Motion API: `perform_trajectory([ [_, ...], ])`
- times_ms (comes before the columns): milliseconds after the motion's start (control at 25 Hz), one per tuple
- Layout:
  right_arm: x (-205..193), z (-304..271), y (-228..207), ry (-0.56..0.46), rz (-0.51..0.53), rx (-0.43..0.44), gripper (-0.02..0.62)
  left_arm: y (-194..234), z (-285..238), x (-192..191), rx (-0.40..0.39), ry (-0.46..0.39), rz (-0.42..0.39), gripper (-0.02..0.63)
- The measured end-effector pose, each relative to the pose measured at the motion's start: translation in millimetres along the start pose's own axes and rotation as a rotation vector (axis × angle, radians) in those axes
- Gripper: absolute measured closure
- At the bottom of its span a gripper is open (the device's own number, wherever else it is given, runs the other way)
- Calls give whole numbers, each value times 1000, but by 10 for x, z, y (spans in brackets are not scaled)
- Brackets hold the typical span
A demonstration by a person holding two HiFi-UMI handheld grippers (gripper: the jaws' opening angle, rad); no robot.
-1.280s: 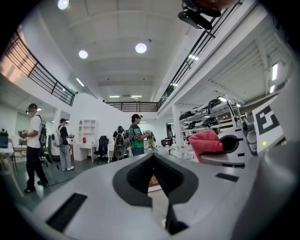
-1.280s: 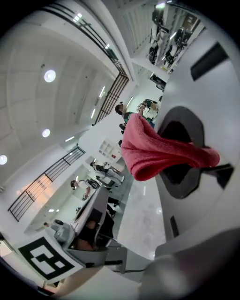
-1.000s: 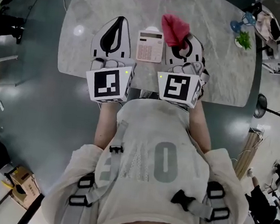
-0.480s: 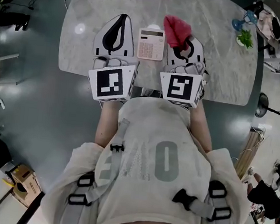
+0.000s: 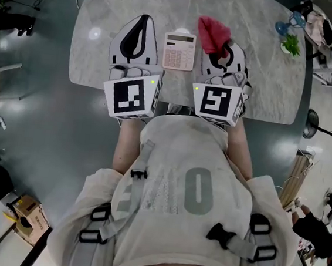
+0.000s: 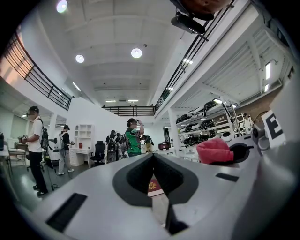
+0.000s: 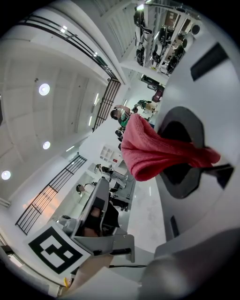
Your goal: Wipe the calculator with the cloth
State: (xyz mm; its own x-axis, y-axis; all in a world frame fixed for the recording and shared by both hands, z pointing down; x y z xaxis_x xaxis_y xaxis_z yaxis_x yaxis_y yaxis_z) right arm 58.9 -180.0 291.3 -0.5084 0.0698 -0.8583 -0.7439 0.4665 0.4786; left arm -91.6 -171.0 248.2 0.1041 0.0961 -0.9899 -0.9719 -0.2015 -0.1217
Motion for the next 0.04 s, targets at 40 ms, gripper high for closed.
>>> perform_trajectory([
  [40,-15,5,-7,3,7,-3,540,-3,3,-2,1,0,0,586],
])
Point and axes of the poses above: the fingertips, and each gripper's own axes: z backward along the fingers, y to its left, x out of its top, the point moved 5 cm from there along z, backward along the fingers, and after that the axes turned 1 degree about -y, right-handed, at the moved point
